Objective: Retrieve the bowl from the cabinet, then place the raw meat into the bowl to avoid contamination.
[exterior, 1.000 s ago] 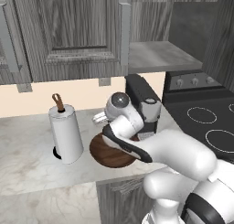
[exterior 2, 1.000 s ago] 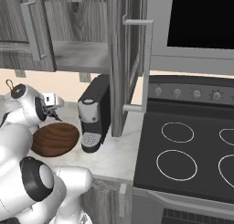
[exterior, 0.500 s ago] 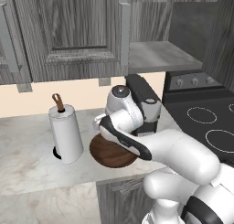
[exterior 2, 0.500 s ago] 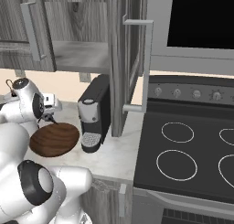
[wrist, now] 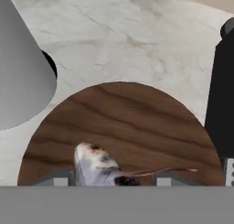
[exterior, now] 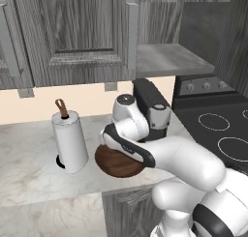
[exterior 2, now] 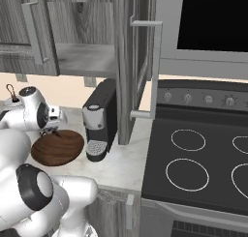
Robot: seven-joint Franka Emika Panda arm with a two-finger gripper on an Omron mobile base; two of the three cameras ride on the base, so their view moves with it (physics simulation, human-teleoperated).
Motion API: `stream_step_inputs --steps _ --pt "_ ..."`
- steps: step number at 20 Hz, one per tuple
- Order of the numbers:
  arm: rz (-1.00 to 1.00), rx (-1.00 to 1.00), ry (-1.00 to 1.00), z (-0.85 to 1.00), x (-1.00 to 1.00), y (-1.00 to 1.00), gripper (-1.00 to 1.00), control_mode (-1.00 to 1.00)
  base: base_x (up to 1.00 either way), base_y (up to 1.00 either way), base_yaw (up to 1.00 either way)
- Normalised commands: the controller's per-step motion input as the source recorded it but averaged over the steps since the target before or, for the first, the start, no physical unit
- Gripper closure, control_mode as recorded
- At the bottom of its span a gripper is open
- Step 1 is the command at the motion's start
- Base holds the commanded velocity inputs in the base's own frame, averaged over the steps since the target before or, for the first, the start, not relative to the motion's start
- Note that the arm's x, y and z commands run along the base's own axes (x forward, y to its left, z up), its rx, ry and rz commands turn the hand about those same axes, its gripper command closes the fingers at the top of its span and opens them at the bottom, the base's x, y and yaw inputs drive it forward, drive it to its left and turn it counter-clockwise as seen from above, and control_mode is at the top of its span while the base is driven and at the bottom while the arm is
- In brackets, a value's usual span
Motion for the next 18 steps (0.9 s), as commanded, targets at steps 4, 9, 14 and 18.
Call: stream_step_inputs --steps 4,9,14,18 --pt "0.00 0.00 0.06 -0.36 -0.10 0.00 1.00 -1.00 0.00 0.00 0.00" --pt "0.00 0.00 0.04 -0.30 -0.22 -0.06 1.00 -1.00 0.00 0.00 0.00" --pt "0.00 0.00 0.01 -0.28 -0.16 -0.10 1.00 -1.00 0.00 0.00 0.00" --pt "0.00 0.00 0.00 -0.22 -0.02 -0.12 1.00 -1.00 0.00 0.00 0.00"
